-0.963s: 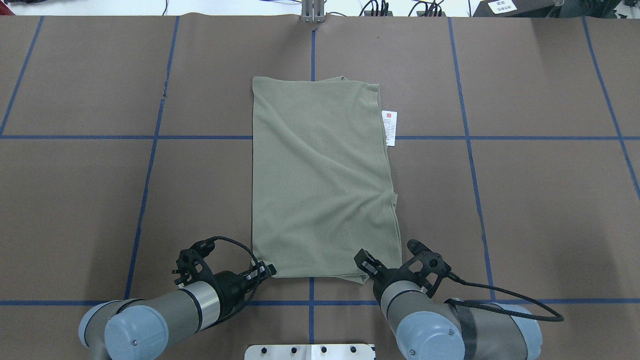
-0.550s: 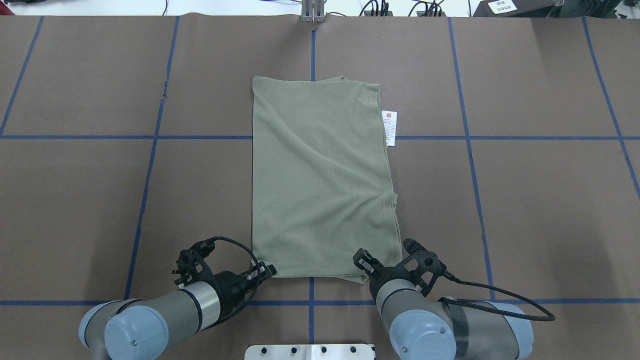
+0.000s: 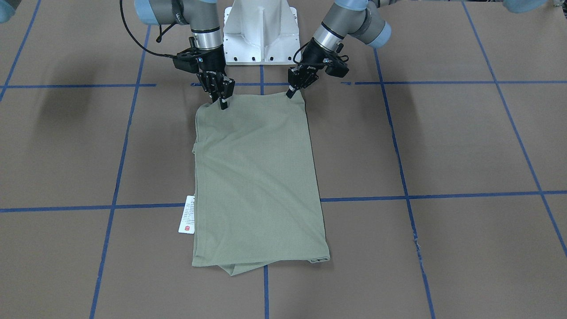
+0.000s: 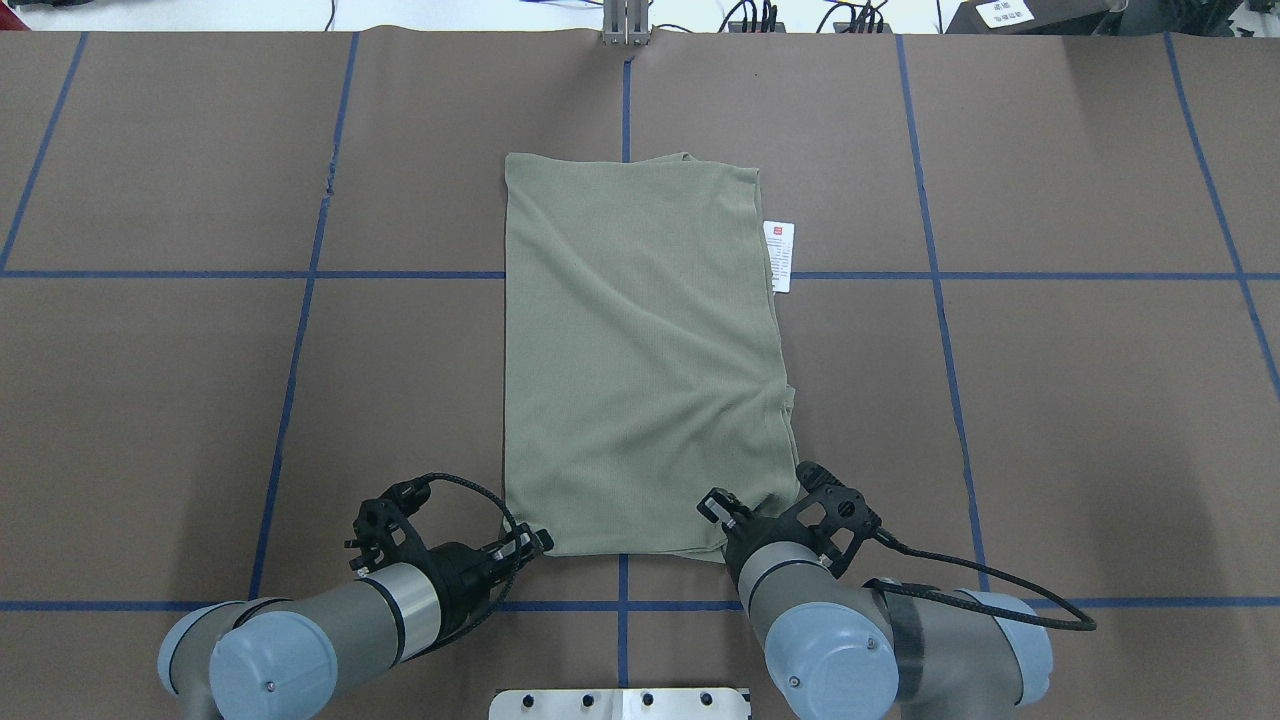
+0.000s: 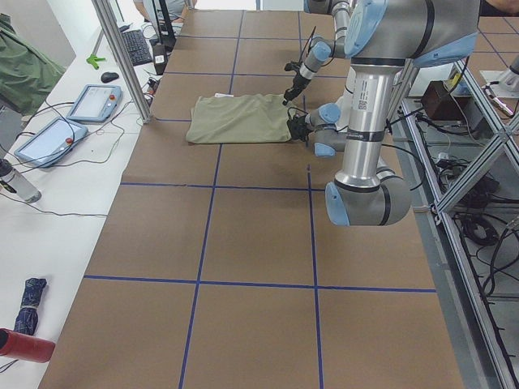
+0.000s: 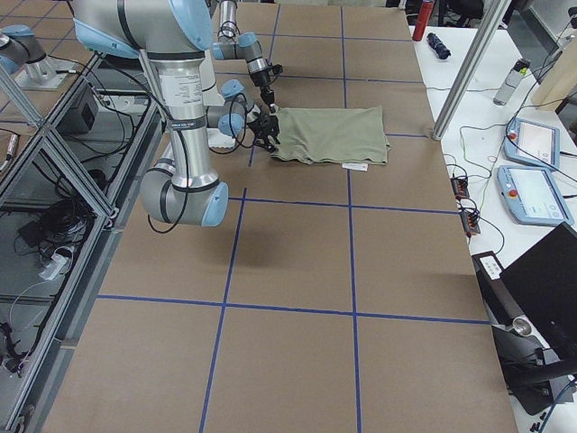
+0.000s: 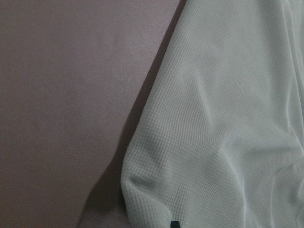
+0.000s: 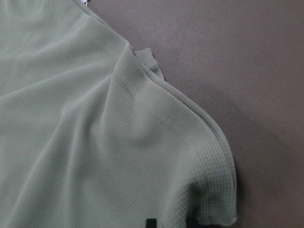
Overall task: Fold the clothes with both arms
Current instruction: 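Lower both grippers onto the near edge corners and pinch them, then lift the near edge with both grippers and fold it away from the robot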
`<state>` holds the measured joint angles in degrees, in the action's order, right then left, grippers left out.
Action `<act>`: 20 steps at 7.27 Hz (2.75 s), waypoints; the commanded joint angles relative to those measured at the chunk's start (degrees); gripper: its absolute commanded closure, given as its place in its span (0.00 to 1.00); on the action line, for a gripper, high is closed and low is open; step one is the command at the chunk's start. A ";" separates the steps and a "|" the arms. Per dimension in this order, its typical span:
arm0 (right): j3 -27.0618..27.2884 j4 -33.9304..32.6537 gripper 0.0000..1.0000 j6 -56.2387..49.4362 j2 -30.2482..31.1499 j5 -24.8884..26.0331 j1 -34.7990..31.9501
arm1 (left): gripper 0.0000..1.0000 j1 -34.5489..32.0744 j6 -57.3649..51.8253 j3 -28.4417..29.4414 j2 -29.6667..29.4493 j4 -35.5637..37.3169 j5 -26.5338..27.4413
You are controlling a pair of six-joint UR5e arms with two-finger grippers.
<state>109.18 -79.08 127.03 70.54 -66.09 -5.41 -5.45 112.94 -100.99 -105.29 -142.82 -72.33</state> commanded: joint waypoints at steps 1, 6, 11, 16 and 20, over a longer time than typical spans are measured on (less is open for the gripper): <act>-0.02 -0.02 1.00 1.03 -0.40 0.00 -0.30 | 1.00 0.00 0.00 0.00 -0.09 0.00 0.00; 21.25 -19.53 1.00 0.94 -0.49 -1.83 0.74 | 1.00 -0.79 -5.98 -24.86 2.72 18.00 -5.60; 20.49 -31.13 1.00 -3.51 -10.48 -4.48 -3.52 | 1.00 -6.38 -12.08 -28.79 -2.78 31.81 -10.02; -2.11 -11.01 1.00 -12.06 -14.10 -9.58 -15.05 | 1.00 -19.94 -22.57 -8.91 -10.71 30.85 -12.75; -15.64 -6.01 1.00 -12.85 -20.52 -12.55 -19.27 | 1.00 -23.37 -25.39 3.32 -15.64 26.37 -12.66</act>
<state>97.55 -87.19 114.69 51.46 -77.12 -23.10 -27.73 88.94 -100.66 -119.57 -115.37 -85.05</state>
